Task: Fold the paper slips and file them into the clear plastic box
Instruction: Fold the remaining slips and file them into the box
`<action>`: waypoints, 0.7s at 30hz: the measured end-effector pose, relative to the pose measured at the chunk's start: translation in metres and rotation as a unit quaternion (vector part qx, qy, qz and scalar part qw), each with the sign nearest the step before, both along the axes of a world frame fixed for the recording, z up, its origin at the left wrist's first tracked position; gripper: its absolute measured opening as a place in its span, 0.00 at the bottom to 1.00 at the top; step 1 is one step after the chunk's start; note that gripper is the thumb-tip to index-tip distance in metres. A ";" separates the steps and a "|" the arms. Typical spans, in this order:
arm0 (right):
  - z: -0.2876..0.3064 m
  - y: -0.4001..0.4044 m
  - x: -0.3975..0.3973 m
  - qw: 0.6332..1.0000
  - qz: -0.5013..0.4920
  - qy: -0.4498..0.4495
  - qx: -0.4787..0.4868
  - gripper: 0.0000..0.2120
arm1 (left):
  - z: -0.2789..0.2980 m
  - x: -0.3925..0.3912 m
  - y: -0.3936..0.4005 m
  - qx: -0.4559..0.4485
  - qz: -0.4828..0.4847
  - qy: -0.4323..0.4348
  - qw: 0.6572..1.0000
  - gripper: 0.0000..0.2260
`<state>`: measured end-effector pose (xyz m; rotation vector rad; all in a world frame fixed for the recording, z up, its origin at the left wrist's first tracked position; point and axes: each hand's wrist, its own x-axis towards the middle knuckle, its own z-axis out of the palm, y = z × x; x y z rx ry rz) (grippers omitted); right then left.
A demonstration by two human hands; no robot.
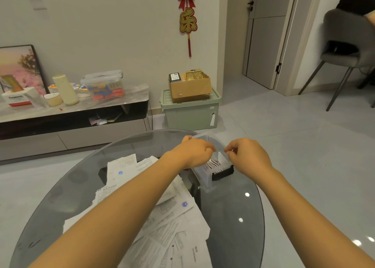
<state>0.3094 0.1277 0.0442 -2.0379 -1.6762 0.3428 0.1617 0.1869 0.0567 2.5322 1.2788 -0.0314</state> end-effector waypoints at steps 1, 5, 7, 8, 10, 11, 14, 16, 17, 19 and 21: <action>0.001 -0.008 -0.002 1.000 0.004 0.013 0.003 0.10 | 0.002 -0.004 -0.008 0.008 0.001 -0.015 1.000 0.20; 0.005 -0.034 -0.014 0.998 0.011 0.047 0.027 0.10 | 0.010 -0.020 -0.041 0.059 0.013 -0.063 0.996 0.19; 0.008 -0.048 -0.023 0.997 0.020 0.063 0.043 0.10 | 0.012 -0.031 -0.064 0.080 0.023 -0.083 0.993 0.19; 0.010 -0.054 -0.028 0.996 0.027 0.069 0.045 0.10 | 0.011 -0.037 -0.074 0.085 0.033 -0.093 0.992 0.19; 0.008 -0.067 -0.040 0.995 0.047 0.079 0.041 0.10 | 0.008 -0.049 -0.097 0.085 0.058 -0.106 0.989 0.19; 0.004 -0.075 -0.047 0.994 0.060 0.080 0.036 0.10 | 0.004 -0.056 -0.112 0.082 0.073 -0.111 0.988 0.19; -0.007 -0.088 -0.062 0.993 0.089 0.078 0.014 0.10 | -0.007 -0.071 -0.143 0.074 0.109 -0.110 0.985 0.18; -0.018 -0.097 -0.070 0.991 0.109 0.075 -0.001 0.10 | -0.019 -0.081 -0.160 0.062 0.135 -0.103 0.984 0.17; -0.026 -0.102 -0.075 0.990 0.117 0.075 -0.007 0.10 | -0.027 -0.087 -0.168 0.056 0.148 -0.099 0.982 0.17; -0.037 -0.108 -0.081 0.989 0.130 0.071 -0.017 0.10 | -0.039 -0.095 -0.179 0.051 0.166 -0.102 0.979 0.17; -0.046 -0.111 -0.087 0.986 0.149 0.063 -0.027 0.10 | -0.052 -0.101 -0.187 0.052 0.188 -0.111 0.975 0.17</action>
